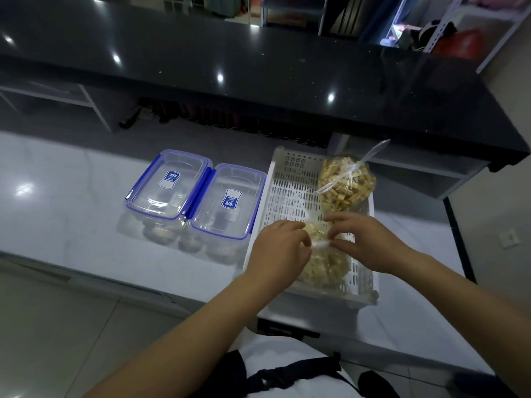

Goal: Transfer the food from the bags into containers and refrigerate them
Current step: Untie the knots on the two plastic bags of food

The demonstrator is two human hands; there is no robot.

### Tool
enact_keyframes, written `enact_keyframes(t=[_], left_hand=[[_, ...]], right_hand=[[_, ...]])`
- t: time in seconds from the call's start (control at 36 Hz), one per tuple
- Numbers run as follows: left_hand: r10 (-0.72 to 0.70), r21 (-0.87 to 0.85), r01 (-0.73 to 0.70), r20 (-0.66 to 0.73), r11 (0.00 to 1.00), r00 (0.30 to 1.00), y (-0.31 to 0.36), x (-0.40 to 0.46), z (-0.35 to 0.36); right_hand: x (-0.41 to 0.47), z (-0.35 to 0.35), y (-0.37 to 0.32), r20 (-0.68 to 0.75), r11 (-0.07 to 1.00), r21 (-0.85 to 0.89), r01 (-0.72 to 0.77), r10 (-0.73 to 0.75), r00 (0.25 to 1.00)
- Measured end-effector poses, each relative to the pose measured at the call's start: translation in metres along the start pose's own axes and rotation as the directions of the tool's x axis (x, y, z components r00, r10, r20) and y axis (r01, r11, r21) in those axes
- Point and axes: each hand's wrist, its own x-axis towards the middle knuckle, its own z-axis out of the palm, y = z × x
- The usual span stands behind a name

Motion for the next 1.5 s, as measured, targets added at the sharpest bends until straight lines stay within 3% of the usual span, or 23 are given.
enact_keyframes(t=[0.14, 0.33, 0.44, 0.53, 0.64, 0.69, 0.78, 0.86, 0.97, 1.14, 1.22, 1.33, 1.42, 1.5], left_hand=[[-0.049, -0.109, 0.044, -0.044, 0.993, 0.998, -0.006, -0.001, -0.011], [0.015, -0.152, -0.032, -0.111, 0.988, 0.994, -0.032, -0.019, -0.032], [-0.012, -0.166, 0.013, 0.005, 0.986, 1.0, -0.042, -0.026, -0.036], [-0.03, -0.219, 0.044, 0.067, 0.975, 0.997, -0.039, -0.027, -0.038], [0.044, -0.285, -0.03, 0.044, 0.958, 0.998, -0.027, -0.02, -0.043], [0.106, -0.234, -0.085, 0.076, 0.969, 0.992, -0.018, -0.012, -0.044], [0.15, -0.1, -0.134, 0.174, 0.986, 0.973, -0.006, 0.003, -0.038], [0.178, -0.076, -0.165, 0.22, 0.983, 0.959, 0.001, 0.017, -0.037], [0.182, -0.207, -0.157, 0.109, 0.966, 0.977, -0.001, 0.031, -0.053], [0.024, -0.427, -0.022, 0.0, 0.904, 1.0, -0.019, 0.035, -0.078], [0.027, -0.419, 0.028, 0.126, 0.908, 0.992, -0.025, 0.037, -0.077], [0.126, -0.4, 0.028, 0.353, 0.916, 0.927, -0.016, 0.04, -0.063], [0.198, -0.377, -0.049, 0.369, 0.925, 0.908, 0.001, 0.046, -0.055], [0.268, -0.359, -0.154, 0.294, 0.921, 0.917, 0.017, 0.051, -0.053]], right_hand=[[-0.006, -0.011, -0.002, -0.102, 0.987, 0.163, -0.008, 0.025, 0.994], [-0.029, -0.01, 0.012, -0.222, 0.907, 0.419, -0.048, 0.153, 0.963], [-0.043, 0.011, 0.017, -0.219, 0.843, 0.525, -0.113, 0.262, 0.94], [-0.048, 0.017, 0.011, -0.217, 0.86, 0.502, -0.087, 0.223, 0.95], [-0.047, 0.004, -0.001, -0.173, 0.932, 0.362, -0.015, 0.083, 0.981], [-0.044, 0.002, -0.008, -0.138, 0.971, 0.236, -0.018, 0.052, 0.989], [-0.041, 0.004, -0.019, -0.201, 0.991, 0.128, -0.029, 0.055, 0.978], [-0.043, 0.0, -0.025, -0.286, 0.99, 0.139, -0.032, 0.071, 0.955], [-0.051, -0.017, -0.03, -0.354, 0.973, 0.225, -0.046, 0.126, 0.927], [-0.062, -0.029, -0.03, -0.42, 0.924, 0.377, -0.06, 0.229, 0.878], [-0.066, -0.03, -0.035, -0.473, 0.869, 0.495, 0.014, 0.256, 0.843], [-0.07, -0.029, -0.045, -0.53, 0.814, 0.579, 0.045, 0.334, 0.779], [-0.073, -0.03, -0.057, -0.579, 0.786, 0.613, 0.076, 0.383, 0.72], [-0.077, -0.026, -0.062, -0.619, 0.754, 0.651, 0.09, 0.459, 0.637]])
